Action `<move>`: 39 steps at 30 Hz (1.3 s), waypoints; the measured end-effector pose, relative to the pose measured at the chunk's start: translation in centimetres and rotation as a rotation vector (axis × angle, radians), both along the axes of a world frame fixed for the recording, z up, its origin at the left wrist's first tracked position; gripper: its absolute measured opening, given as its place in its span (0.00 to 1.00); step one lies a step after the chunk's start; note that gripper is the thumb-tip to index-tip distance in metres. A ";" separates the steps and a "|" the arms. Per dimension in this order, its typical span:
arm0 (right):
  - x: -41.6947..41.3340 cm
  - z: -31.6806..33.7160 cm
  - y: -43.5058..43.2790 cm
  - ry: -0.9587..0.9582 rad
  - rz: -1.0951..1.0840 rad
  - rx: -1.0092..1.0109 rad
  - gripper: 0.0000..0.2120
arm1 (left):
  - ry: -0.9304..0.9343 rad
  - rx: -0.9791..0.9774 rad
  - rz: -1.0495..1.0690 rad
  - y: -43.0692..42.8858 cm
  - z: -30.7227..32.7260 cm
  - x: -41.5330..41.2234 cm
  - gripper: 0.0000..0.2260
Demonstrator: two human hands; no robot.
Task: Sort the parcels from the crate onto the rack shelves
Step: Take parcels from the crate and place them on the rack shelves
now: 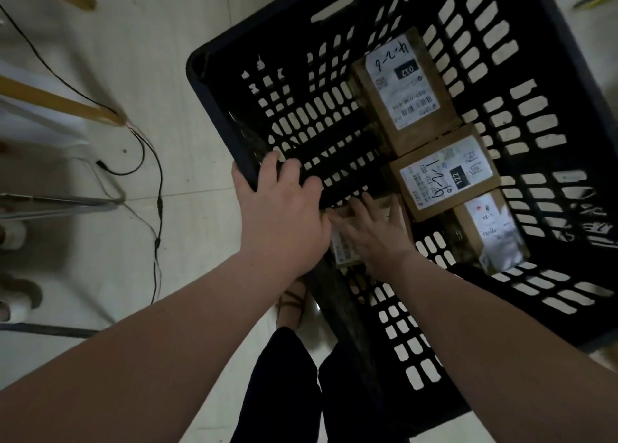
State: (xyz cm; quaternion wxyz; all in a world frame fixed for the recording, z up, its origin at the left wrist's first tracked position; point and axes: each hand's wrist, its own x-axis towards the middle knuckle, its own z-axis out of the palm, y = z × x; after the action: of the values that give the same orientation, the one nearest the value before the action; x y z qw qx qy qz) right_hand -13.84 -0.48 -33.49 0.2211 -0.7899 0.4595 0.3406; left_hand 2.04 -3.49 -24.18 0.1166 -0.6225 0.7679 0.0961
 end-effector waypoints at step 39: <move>-3.3 34.8 5.5 -1.148 -2.016 -0.446 0.48 | 1.012 0.762 0.110 1.5 23.1 -6.9 0.45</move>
State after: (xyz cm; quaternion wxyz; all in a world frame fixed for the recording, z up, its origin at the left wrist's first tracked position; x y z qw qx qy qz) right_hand -17.15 5.01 1.30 0.4214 -0.1290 0.7583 -0.4805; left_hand -4.87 -2.04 -1.13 -0.0526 -0.4532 0.6067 0.6510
